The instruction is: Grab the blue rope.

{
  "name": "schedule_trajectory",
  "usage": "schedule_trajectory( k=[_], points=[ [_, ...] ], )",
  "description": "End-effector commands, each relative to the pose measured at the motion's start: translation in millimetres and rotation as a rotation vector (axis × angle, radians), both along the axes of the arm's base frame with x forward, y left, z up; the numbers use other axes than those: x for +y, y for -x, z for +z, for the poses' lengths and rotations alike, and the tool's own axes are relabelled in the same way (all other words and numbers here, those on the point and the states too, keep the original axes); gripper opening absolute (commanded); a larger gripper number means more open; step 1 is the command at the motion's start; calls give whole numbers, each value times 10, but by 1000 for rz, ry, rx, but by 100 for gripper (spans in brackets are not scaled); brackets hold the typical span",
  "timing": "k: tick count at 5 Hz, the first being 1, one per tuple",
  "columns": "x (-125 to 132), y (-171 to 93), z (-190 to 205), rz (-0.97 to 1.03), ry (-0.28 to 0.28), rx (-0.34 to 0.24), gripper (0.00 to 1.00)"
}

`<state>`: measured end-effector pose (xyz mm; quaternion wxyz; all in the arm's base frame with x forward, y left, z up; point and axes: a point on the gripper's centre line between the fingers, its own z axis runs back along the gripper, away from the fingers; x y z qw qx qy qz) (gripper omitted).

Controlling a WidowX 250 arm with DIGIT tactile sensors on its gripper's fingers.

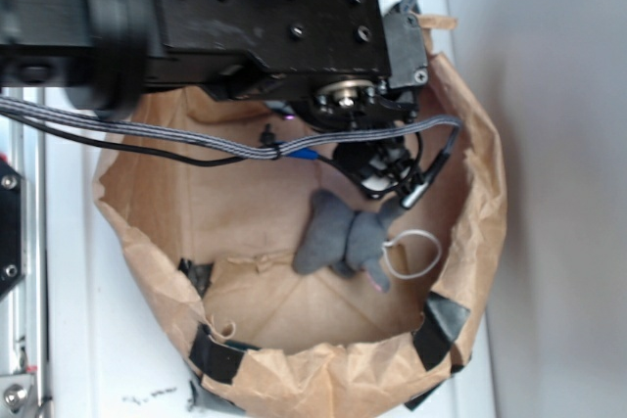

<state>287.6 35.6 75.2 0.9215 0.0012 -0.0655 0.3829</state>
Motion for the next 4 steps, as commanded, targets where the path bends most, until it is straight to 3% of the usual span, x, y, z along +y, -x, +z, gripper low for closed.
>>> schedule_trajectory(
  k=[1,4],
  points=[
    [185,-31,-56,90,-28,-56,100],
    [127,21,-380,199,-78,-21,100]
  ],
)
